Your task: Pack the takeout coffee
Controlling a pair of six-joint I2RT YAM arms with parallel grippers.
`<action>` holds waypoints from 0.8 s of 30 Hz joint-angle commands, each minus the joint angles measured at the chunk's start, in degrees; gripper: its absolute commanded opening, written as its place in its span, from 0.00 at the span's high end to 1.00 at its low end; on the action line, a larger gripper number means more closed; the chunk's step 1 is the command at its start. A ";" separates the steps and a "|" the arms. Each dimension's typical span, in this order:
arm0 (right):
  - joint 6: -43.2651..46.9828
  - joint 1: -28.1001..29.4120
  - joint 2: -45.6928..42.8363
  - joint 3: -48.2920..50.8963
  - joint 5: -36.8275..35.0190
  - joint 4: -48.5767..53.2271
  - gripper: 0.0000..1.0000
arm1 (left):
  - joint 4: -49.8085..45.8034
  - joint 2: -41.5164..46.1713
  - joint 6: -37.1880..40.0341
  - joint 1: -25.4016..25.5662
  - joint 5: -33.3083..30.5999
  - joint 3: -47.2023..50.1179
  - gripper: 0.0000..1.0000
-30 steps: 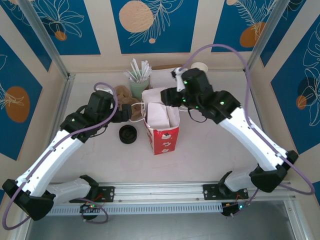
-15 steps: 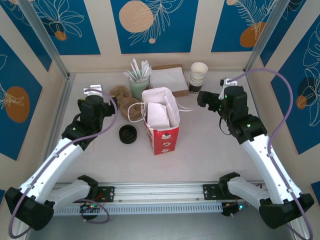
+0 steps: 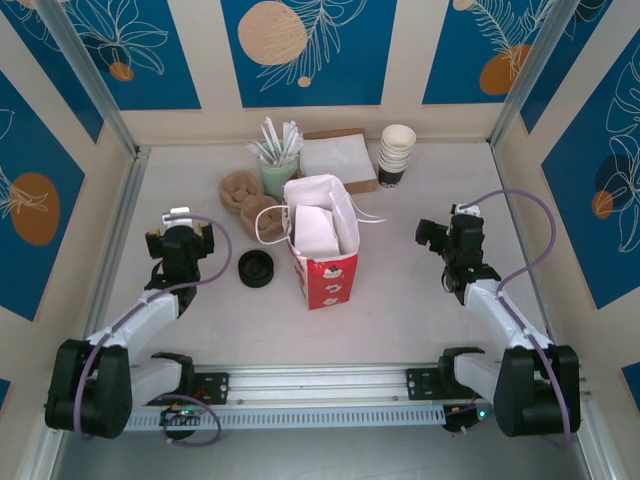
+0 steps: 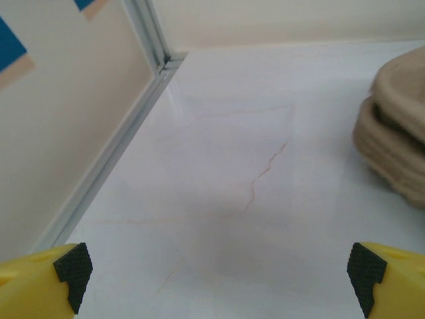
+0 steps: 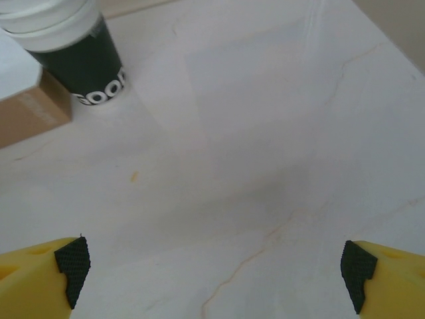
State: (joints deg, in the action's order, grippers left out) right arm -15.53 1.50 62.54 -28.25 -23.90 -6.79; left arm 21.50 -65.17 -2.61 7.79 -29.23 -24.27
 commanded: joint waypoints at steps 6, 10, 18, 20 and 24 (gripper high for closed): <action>6.46 0.03 13.26 5.40 1.49 -29.13 0.01 | 16.98 -11.20 1.84 -4.20 11.74 3.04 0.00; 5.69 0.71 17.61 6.39 1.77 -36.53 0.01 | 27.00 -13.76 0.83 -4.23 16.40 6.02 0.00; 9.71 2.13 25.88 7.26 7.01 -46.68 0.01 | 31.96 -22.47 3.05 -3.90 20.99 4.55 0.00; 9.05 1.73 24.38 6.26 7.14 -42.59 0.01 | 29.53 -22.97 3.37 -3.54 20.56 2.88 0.00; 8.50 0.40 25.09 6.00 9.62 -43.06 0.01 | 28.88 -22.97 3.74 -3.03 19.68 2.56 0.00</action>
State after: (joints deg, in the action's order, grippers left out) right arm -7.99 2.61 87.55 -21.45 -16.32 -46.13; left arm 49.60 -87.94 0.03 4.49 -10.63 -20.51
